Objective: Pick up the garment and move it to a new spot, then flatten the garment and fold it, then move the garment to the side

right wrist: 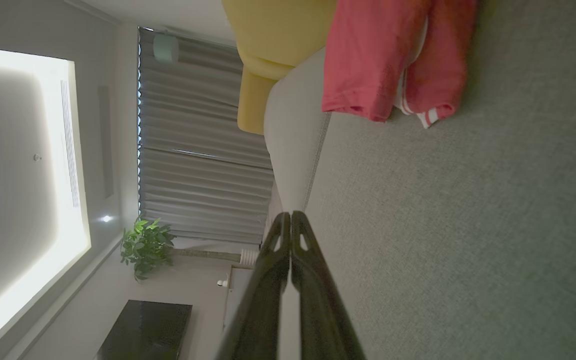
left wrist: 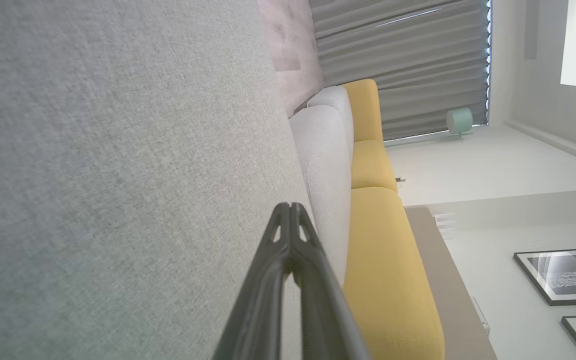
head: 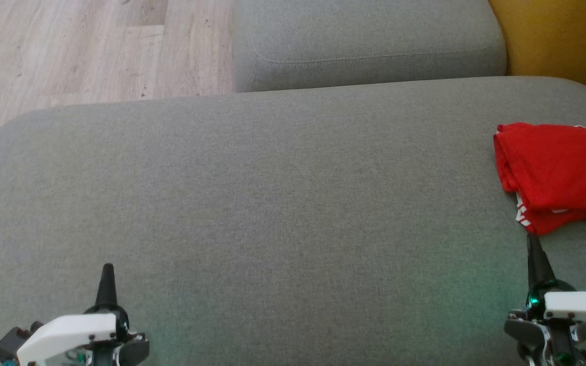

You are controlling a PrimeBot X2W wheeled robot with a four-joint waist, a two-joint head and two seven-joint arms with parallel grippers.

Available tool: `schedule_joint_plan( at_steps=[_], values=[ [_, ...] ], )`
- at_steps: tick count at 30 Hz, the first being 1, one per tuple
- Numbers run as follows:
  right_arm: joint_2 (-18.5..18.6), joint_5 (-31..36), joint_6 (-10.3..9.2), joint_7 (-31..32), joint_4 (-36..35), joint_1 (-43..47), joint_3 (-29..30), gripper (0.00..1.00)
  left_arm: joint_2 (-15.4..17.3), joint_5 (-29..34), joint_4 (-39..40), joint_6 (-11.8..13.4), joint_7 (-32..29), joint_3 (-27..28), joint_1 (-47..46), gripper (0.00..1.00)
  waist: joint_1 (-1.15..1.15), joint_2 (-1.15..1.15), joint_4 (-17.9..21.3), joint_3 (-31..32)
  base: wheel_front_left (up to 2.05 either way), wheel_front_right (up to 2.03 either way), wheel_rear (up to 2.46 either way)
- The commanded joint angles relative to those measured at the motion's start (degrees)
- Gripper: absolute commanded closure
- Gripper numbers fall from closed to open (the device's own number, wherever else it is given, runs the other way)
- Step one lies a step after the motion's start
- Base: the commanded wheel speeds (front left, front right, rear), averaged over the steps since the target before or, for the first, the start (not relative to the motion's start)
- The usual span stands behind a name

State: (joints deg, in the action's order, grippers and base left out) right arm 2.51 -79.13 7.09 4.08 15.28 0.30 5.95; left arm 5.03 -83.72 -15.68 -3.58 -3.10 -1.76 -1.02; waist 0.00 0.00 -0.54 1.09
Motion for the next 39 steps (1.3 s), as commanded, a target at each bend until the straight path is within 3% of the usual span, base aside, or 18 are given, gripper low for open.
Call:
schedule_joint_plan(
  at_steps=[1,19,39],
  values=[
    [0.51,-1.70,0.34,0.45,-1.71,-3.97,-0.76,1.00,0.10,-1.07,1.64,-0.61,-0.46,2.56,-3.30,1.00,0.00,0.00,0.03,-0.09,0.00,0.00,0.00],
    [0.54,-13.19,0.40,2.26,-1.26,-6.47,0.39,1.00,-1.96,-8.62,1.62,-3.91,-3.21,8.07,-5.15,1.00,0.00,0.00,0.54,-1.27,0.00,0.00,0.00],
    [0.49,-13.13,0.40,2.31,-1.26,-6.47,0.46,1.00,-2.01,-8.55,1.62,-3.91,-3.27,8.15,-5.16,1.00,0.00,0.00,0.54,-1.27,0.00,0.00,0.00]
  ],
)
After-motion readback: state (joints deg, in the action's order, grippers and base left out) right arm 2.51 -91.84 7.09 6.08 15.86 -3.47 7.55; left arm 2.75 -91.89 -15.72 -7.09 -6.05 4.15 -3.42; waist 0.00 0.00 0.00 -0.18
